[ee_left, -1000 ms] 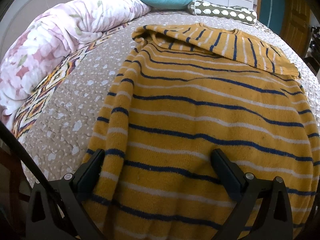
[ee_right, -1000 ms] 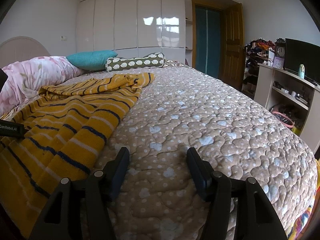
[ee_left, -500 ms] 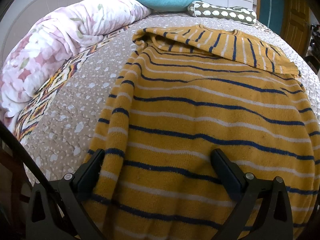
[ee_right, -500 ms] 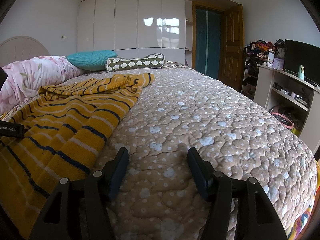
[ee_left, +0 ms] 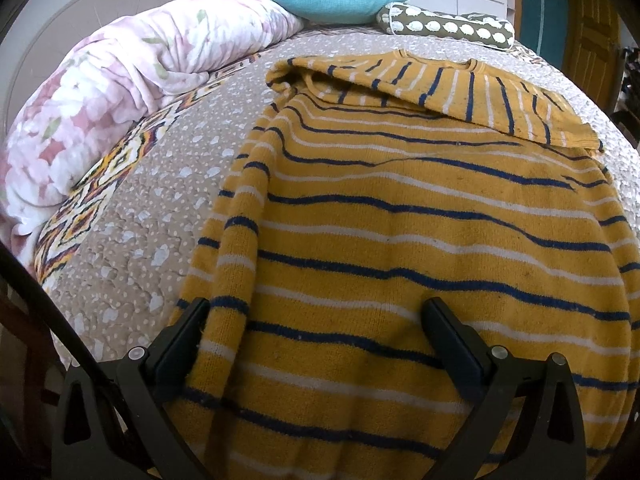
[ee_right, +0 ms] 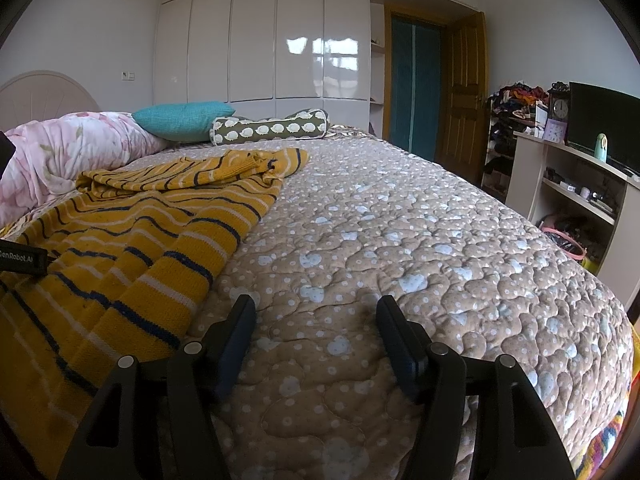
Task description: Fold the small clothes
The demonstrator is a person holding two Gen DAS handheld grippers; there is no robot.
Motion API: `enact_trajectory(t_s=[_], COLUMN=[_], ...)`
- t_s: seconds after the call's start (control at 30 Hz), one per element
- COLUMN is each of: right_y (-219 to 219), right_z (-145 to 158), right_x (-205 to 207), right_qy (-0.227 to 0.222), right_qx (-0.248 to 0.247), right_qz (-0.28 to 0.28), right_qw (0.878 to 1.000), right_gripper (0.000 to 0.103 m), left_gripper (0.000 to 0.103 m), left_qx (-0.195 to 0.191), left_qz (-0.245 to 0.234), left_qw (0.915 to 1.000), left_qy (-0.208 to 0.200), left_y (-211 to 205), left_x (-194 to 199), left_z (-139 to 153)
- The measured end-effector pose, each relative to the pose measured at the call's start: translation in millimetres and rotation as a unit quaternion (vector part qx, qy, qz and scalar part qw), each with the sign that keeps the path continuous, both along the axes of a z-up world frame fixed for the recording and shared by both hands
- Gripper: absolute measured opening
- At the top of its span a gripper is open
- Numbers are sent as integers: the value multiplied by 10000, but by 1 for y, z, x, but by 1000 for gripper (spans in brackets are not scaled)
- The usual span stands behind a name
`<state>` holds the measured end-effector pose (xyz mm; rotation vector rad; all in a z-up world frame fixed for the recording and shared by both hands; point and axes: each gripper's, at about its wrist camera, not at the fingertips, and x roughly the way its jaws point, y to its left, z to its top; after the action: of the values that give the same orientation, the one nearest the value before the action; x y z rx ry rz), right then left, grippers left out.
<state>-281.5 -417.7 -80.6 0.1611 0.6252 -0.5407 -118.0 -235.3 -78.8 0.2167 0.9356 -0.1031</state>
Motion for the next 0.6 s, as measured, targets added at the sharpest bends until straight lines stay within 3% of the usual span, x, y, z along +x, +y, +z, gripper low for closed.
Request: enact_trajectory(t_s=[0.27, 0.43, 0.6], right_y=[2, -1, -3], right_z=[0, 1, 5], right_x=[0, -1, -7], right_qy=[-2, -23, -134], right_qx=[3, 29, 249], right_qz=[2, 30, 218], right_qw=[10000, 10000, 9994], right_gripper=[67, 67, 72], left_gripper=[103, 103, 103], left_qx=[96, 281, 388], left_qz=[103, 93, -22], left_qw=[9999, 9992, 9992], left_qy=[79, 263, 123], left_y=[-1, -9, -24], left_x=[-1, 2, -6], left_z=[2, 17, 36])
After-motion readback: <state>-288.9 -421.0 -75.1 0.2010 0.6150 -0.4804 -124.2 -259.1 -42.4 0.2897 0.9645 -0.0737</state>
